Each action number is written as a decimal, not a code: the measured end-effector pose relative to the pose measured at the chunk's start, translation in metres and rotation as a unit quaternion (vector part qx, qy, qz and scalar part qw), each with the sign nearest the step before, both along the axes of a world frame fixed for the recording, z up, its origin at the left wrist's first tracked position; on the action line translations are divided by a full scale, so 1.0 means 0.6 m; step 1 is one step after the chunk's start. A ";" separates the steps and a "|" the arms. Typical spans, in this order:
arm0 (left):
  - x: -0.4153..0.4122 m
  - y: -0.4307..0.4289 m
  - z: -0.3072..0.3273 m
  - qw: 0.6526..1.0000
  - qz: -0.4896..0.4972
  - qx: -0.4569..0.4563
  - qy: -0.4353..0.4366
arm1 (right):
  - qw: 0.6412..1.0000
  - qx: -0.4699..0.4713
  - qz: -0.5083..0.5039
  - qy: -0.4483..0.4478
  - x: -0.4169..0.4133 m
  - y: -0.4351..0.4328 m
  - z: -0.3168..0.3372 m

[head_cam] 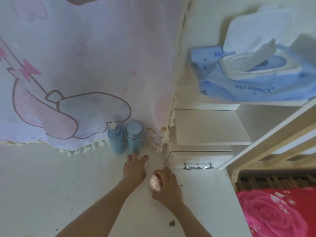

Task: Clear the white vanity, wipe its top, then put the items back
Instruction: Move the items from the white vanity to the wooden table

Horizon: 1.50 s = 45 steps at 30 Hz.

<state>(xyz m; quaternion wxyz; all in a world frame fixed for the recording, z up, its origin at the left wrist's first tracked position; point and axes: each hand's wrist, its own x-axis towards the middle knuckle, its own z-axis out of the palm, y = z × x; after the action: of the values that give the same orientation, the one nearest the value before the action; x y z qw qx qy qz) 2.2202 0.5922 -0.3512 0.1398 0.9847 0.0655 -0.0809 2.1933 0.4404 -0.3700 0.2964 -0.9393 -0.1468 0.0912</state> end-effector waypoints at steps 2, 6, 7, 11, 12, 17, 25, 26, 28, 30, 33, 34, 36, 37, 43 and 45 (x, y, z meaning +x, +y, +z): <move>-0.029 0.006 -0.015 0.998 -0.002 0.009 -0.060 | 1.000 -0.010 0.004 0.007 -0.001 -0.002 0.006; -0.091 0.026 -0.043 0.997 -0.011 -0.029 -0.073 | 0.999 -0.028 -0.005 0.026 -0.001 -0.003 0.012; -0.101 0.028 -0.049 0.997 -0.018 -0.047 -0.062 | 0.999 -0.023 -0.010 0.029 -0.002 -0.003 0.011; -0.132 0.036 -0.054 0.995 -0.037 -0.084 -0.044 | 0.999 0.008 -0.028 0.036 -0.007 0.001 0.002; -0.137 0.039 -0.054 0.994 -0.034 -0.095 -0.045 | 0.998 0.013 -0.030 0.045 -0.009 0.001 0.000; -0.177 0.050 -0.053 0.993 0.022 -0.085 -0.082 | 0.998 0.014 -0.044 0.049 -0.009 -0.001 0.001; -0.277 0.071 0.002 0.919 0.296 -0.198 -0.171 | 0.980 0.112 0.148 0.075 -0.028 0.048 0.046; -0.295 0.071 0.009 0.906 0.332 -0.193 -0.179 | 0.971 0.122 0.189 0.080 -0.036 0.062 0.050; -0.342 0.069 0.018 0.873 0.413 -0.174 -0.191 | 0.952 0.119 0.266 0.099 -0.055 0.086 0.060; -0.408 0.057 0.024 0.835 0.488 -0.153 -0.202 | 0.927 0.105 0.344 0.106 -0.079 0.109 0.062; -0.531 0.029 0.030 0.770 0.587 -0.137 -0.207 | 0.874 0.081 0.471 0.093 -0.140 0.150 0.063; -0.571 0.021 0.034 0.743 0.621 -0.123 -0.216 | 0.856 0.079 0.503 0.090 -0.165 0.164 0.065; -0.646 0.010 0.041 0.675 0.690 -0.099 -0.241 | 0.821 0.081 0.558 0.092 -0.216 0.190 0.073; -0.677 0.007 0.045 0.642 0.718 -0.095 -0.251 | 0.802 0.084 0.584 0.087 -0.240 0.202 0.083; -0.804 -0.014 0.081 0.559 0.778 -0.044 -0.284 | 0.694 0.069 0.715 0.041 -0.367 0.265 0.167; -0.841 -0.017 0.097 0.542 0.784 -0.034 -0.301 | 0.678 0.069 0.731 0.033 -0.408 0.287 0.182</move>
<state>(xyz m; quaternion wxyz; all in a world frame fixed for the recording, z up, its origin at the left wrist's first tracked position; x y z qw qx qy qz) 1.7154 0.5820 -0.2931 0.1928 0.5017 0.7626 0.3601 1.9484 0.6125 -0.2611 0.2039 -0.5056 -0.7831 0.2991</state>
